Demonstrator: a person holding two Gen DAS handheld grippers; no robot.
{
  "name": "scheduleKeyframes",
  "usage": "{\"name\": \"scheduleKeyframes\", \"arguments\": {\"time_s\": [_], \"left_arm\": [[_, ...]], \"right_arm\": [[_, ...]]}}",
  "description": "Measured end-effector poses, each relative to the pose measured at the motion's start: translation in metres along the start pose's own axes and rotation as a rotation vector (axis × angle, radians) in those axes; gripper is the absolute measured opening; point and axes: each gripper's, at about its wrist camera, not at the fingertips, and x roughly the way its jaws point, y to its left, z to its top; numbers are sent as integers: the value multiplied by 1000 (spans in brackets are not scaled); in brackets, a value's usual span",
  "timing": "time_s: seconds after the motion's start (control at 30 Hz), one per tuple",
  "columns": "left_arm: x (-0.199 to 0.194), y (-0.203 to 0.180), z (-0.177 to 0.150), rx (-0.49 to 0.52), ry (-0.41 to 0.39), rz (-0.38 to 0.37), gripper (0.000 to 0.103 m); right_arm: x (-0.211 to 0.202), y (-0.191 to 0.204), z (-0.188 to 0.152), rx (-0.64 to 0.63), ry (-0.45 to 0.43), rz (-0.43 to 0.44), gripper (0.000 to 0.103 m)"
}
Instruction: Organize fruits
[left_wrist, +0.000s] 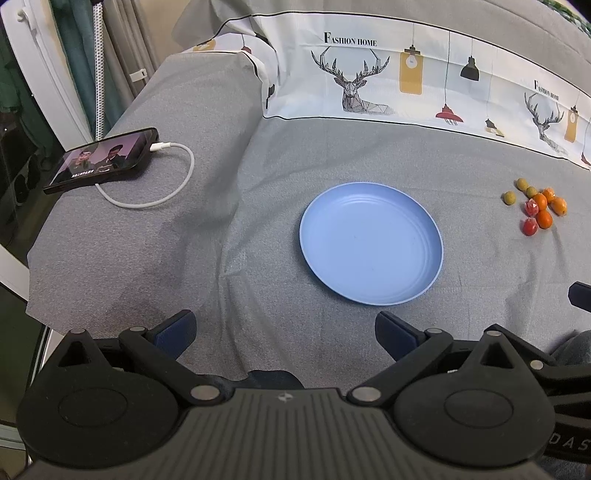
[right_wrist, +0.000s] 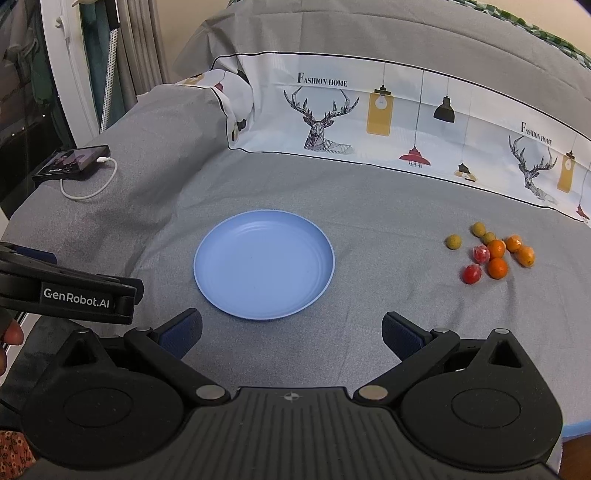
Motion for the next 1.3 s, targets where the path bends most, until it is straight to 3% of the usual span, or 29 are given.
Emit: {"name": "scheduleKeyframes", "arguments": {"time_s": [0.47,0.77,0.87,1.0,1.3], "left_arm": [[9,-3,0,3,36,9,103],[25,-22,8,50,90,24,103],[32,-35,11,72,107,16,103],[43,-60,20,115,124,-23,103],[73,-141,48,229,92,-87,103]], "right_arm": [[8,-5,-2,27,14,23,103],[24,-31,-12,145,-6,2,103],[30,-49,-17,197,-42,-56,103],[41,-85,-24,264,-96,-205,103],[85,-199,-30,392,-106,-426,103]]}}
